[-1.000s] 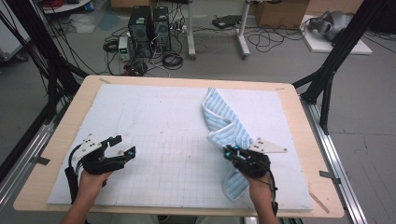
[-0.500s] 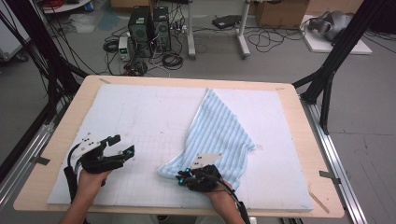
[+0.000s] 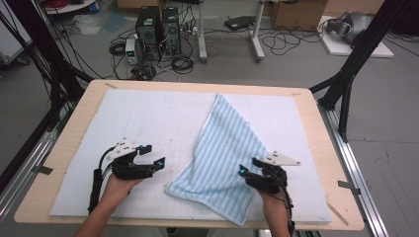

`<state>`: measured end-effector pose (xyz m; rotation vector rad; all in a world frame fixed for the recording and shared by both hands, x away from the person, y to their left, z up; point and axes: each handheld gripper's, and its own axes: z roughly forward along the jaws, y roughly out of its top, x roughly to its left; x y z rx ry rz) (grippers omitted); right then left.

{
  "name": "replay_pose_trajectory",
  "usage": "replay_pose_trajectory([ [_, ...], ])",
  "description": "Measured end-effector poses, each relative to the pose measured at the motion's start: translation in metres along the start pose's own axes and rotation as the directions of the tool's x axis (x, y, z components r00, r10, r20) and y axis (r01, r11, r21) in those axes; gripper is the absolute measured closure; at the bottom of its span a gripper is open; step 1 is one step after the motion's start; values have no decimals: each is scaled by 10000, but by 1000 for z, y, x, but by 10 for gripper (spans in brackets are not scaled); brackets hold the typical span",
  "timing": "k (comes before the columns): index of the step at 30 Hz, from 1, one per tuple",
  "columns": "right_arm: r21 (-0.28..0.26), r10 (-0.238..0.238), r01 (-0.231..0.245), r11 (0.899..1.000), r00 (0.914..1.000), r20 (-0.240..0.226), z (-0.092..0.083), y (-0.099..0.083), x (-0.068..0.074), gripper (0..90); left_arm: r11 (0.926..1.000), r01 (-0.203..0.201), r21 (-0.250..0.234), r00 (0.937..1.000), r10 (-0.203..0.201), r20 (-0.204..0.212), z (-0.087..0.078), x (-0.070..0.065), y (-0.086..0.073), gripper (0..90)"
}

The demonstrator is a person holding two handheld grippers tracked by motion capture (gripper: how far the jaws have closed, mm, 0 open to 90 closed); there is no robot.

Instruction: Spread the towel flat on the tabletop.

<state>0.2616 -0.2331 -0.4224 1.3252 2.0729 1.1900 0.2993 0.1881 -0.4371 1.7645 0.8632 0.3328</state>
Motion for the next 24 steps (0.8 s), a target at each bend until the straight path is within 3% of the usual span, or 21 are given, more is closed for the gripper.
replay_pose_trajectory([
  [1,193,123,-135,9997,9981,596,-1,-3,-6,403,9999,12,109,9999,-14,116,5,-2,0,267],
  [3,550,408,-486,9973,9898,1362,1,-9,-17,370,9982,-55,604,9991,29,424,18,-7,0,317],
  [4,756,612,-736,9944,9860,1550,3,-11,-20,362,9957,-85,928,9987,38,509,25,-9,0,343],
  [6,1147,563,-768,9904,9834,1724,10,-12,-23,359,9882,-126,1528,9974,16,722,36,-14,-2,397],
  [7,1333,502,-737,9883,9838,1719,15,-12,-23,360,9796,-472,1953,9964,324,781,40,-18,-1,431],
  [9,1587,287,-551,9858,9860,1642,23,-12,-21,371,9548,-1335,2658,9893,1123,933,48,-27,0,514],
  [10,1594,278,-528,9858,9875,1553,24,-11,-20,407,9363,-1947,2923,9802,1746,936,51,-32,0,544],
  [11,1651,251,-497,9850,9887,1480,25,-10,-19,454,9248,-2442,2917,9696,2289,860,51,-38,0,544],
  [15,1696,-204,54,9855,9960,870,24,-9,-12,744,9128,-2977,2797,9530,2670,1429,50,-46,-2,848],
  [16,1730,-365,231,9847,9965,747,23,-9,-10,797,9106,-3024,2816,9520,2737,1374,49,-48,-3,869],
  [22,1674,-744,762,9829,9971,-172,19,-12,1,820,9188,-2580,2987,9609,2118,1786,26,-43,-9,880],
  [24,1520,-786,864,9846,9953,-566,15,-12,4,810,9255,-2375,2951,9640,1872,1887,14,-41,-14,880],
])
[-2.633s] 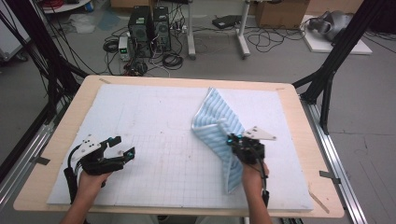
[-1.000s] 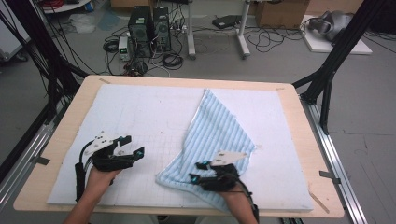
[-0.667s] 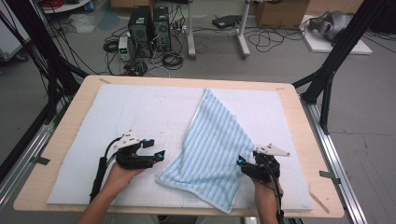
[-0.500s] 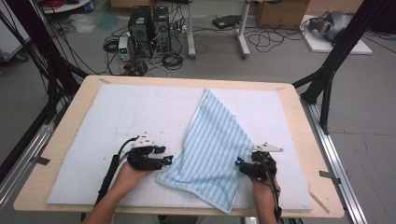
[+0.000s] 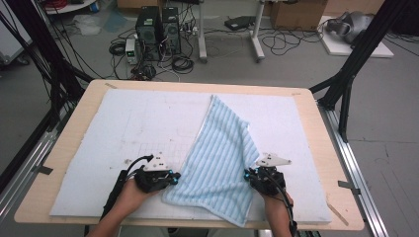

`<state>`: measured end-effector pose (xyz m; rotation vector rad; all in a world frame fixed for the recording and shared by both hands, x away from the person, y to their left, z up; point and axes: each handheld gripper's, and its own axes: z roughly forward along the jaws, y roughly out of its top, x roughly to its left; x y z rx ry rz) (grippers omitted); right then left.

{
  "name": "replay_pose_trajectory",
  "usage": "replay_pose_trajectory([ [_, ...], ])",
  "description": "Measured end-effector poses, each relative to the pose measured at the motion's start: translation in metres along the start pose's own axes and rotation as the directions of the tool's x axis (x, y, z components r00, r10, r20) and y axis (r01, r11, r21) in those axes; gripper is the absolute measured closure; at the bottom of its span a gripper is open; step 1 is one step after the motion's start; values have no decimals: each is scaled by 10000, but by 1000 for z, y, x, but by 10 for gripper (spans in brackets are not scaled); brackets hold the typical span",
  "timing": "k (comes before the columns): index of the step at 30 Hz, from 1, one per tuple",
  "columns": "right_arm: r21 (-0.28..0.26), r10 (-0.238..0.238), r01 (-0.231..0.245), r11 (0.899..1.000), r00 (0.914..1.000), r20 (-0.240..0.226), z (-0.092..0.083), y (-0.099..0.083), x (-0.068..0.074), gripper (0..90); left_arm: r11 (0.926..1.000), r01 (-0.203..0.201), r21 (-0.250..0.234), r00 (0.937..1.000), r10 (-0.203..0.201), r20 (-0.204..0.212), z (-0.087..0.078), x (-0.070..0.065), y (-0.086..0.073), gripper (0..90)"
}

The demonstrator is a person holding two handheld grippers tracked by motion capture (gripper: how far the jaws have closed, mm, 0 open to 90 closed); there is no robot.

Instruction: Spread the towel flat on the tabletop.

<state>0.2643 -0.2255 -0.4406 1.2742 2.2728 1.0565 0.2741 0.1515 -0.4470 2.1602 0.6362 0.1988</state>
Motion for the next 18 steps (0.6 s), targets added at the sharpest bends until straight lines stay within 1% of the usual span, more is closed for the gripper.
replay_pose_trajectory([
  [2,-40,-62,60,10000,9988,-492,-2,-1,2,793,9999,133,-84,9998,-132,126,-10,-2,-9,880],
  [3,-49,-138,135,9999,9981,-594,-3,-2,3,793,9999,144,-80,9997,-142,187,-15,-3,-13,880],
  [4,35,-194,197,9998,9964,-822,-3,-3,5,793,9997,215,-97,9995,-213,229,-20,-4,-17,880],
  [7,185,-439,464,9988,9923,-1159,-4,-4,10,786,9991,366,-203,9988,-359,342,-31,-8,-26,880],
  [9,136,-458,480,9988,9901,-1326,-4,-5,10,731,9988,457,-187,9983,-449,382,-38,-12,-33,880],
  [11,-136,-348,330,9994,9866,-1595,-6,-3,8,668,9988,477,-101,9978,-472,467,-43,-14,-39,879],
  [13,-600,-55,-53,9982,9840,-1781,-8,0,3,604,9986,522,-85,9970,-516,581,-48,-16,-43,879],
  [14,-856,184,-350,9957,9821,-1875,-10,2,0,579,9986,527,-66,9965,-521,658,-50,-17,-44,879],
  [16,-1354,486,-763,9878,9792,-1969,-12,7,-9,533,9986,527,-41,9955,-523,793,-54,-18,-47,879],
  [17,-1522,615,-912,9841,9800,-1894,-13,9,-13,507,9984,562,-65,9951,-554,822,-56,-18,-48,876],
  [18,-1700,781,-1092,9794,9806,-1799,-13,12,-17,490,9978,628,-222,9949,-608,800,-57,-18,-48,868],
])
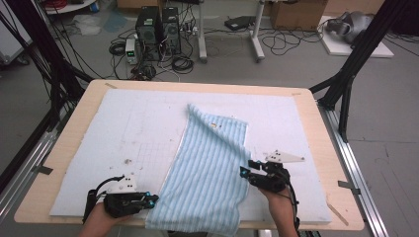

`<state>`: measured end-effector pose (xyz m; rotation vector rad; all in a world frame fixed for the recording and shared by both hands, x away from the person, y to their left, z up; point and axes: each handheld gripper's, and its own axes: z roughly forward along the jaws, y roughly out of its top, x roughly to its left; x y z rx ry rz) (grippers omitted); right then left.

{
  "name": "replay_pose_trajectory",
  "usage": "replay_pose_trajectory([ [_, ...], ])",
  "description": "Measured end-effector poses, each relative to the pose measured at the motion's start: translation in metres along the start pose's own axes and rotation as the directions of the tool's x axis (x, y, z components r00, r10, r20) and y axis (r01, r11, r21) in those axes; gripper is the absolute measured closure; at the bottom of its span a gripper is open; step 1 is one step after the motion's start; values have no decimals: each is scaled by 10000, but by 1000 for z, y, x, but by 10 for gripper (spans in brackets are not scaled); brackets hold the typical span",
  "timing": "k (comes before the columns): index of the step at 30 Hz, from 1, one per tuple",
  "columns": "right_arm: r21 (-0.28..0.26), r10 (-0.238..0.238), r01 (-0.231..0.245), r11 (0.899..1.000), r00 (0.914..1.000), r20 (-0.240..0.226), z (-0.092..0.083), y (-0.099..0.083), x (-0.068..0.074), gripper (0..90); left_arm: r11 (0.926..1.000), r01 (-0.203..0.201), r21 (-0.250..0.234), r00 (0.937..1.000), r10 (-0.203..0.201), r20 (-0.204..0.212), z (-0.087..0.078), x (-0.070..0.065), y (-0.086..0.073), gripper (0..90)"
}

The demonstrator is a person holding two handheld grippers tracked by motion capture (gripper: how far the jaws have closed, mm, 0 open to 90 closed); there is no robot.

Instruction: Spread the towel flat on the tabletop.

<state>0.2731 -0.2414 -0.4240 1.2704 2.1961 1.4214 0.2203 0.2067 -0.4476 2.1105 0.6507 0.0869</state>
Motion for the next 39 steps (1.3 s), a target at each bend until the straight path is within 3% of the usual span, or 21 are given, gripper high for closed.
replay_pose_trajectory([
  [1,-139,62,-59,9999,9997,222,0,4,-4,482,9999,31,-97,9999,-32,-125,-1,1,0,826],
  [4,-266,236,-214,9994,9958,879,6,17,-17,472,9970,493,-595,9972,-525,-540,-4,8,3,582],
  [10,-157,100,-72,9999,9816,1909,30,43,-39,457,9884,660,-1368,9879,-840,-1306,-9,23,13,423],
  [12,187,-82,40,9998,9736,2279,42,51,-46,448,9842,743,-1607,9830,-994,-1547,-9,29,17,385],
  [16,912,-468,245,9955,9670,2506,68,62,-57,405,9748,897,-2044,9705,-1316,-2021,-8,40,21,353],
  [19,1220,-347,33,9925,9660,2562,92,68,-64,398,9701,987,-2216,9627,-1495,-2257,-8,46,22,348],
  [22,1750,-567,81,9845,9599,2747,113,72,-72,402,9696,1080,-2194,9575,-1608,-2394,-7,49,22,348],
  [26,1711,-398,-153,9851,9486,3139,127,74,-82,544,9722,1101,-2066,9540,-1618,-2526,-8,53,23,349],
  [28,1545,-279,-249,9877,9432,3309,128,76,-86,674,9706,1212,-2080,9481,-1752,-2652,-8,56,24,349],
  [30,1643,-365,-180,9863,9458,3226,131,79,-89,823,9701,1302,-2050,9449,-1840,-2707,-8,59,24,349],
  [33,2215,-1295,525,9738,9280,3493,142,89,-86,859,9703,1373,-1990,9405,-1908,-2813,-8,62,26,351],
  [36,2378,-1325,430,9704,9177,3745,154,101,-92,860,9677,1556,-1985,9327,-2101,-2931,-9,64,26,352],
  [39,2325,-1050,73,9726,9055,4111,163,112,-102,861,9683,1600,-1918,9280,-2138,-3051,-11,64,27,353],
])
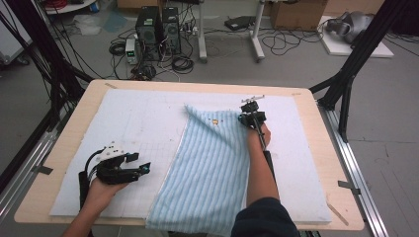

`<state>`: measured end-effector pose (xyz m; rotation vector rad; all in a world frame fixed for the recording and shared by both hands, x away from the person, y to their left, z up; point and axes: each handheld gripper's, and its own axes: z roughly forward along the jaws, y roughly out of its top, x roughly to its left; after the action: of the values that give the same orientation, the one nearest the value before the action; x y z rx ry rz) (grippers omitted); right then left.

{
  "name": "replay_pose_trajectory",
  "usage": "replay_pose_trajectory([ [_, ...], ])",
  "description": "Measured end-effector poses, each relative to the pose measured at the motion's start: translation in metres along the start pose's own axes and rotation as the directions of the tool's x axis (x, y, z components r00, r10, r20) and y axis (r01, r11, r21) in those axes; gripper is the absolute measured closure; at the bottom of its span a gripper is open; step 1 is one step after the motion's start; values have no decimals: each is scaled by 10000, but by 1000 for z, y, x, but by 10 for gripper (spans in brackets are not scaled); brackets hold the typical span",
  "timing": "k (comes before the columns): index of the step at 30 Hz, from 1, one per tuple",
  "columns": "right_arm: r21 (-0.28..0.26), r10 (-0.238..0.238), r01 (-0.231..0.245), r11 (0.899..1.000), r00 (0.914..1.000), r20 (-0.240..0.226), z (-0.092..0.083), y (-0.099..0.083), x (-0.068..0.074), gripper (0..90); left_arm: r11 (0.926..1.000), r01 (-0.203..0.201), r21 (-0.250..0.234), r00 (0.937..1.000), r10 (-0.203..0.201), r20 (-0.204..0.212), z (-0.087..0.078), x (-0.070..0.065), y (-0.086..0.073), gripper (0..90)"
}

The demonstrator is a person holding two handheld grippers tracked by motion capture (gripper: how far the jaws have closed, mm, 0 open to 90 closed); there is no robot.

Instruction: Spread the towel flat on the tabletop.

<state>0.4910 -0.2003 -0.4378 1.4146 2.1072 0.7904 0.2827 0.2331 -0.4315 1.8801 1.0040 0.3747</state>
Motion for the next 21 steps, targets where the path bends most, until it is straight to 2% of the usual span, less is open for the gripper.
replay_pose_trajectory([
  [2,-80,304,-302,9995,9993,204,4,9,-4,862,9999,-24,99,10000,24,-44,0,0,0,353],
  [3,-364,403,-390,9986,9985,369,6,13,-5,863,9999,7,109,10000,-6,-91,0,-1,0,353],
  [4,-672,737,-702,9953,9959,516,5,18,-7,864,9999,24,159,9999,-22,-122,1,-1,0,353],
  [5,-1109,1106,-1035,9884,9920,601,4,21,-9,863,9998,36,199,9998,-33,-190,2,-1,1,355],
  [7,-1504,1638,-1487,9774,9821,931,4,25,-13,856,9997,48,250,9992,-38,-388,3,-2,2,375],
  [9,-1490,1991,-1838,9716,9753,953,6,25,-16,790,9996,34,289,9989,-21,-472,5,-2,3,380],
  [10,-1357,1923,-1778,9747,9760,1022,6,25,-15,722,9996,38,274,9989,-25,-470,7,-3,4,380],
  [11,-1267,1860,-1738,9766,9783,913,6,24,-15,701,9996,-9,273,9986,23,-521,9,-3,6,378],
  [13,-1295,1424,-1312,9829,9865,814,1,23,-14,627,9999,15,170,9985,-6,-542,13,-3,9,370],
  [15,-1332,1225,-1147,9844,9911,516,-9,21,-13,568,10000,68,-4,9989,-68,-457,18,-2,13,363],
  [18,-1674,986,-959,9812,9951,77,-30,12,-11,529,9993,318,-218,9992,-323,-247,28,1,21,358],
  [20,-1890,809,-830,9785,9965,-189,-45,3,-11,506,9996,186,-195,9997,-189,-162,36,2,28,355],
  [21,-1912,670,-712,9790,9973,-285,-52,-2,-12,491,9990,230,-396,9997,-234,-85,40,2,32,355],
])
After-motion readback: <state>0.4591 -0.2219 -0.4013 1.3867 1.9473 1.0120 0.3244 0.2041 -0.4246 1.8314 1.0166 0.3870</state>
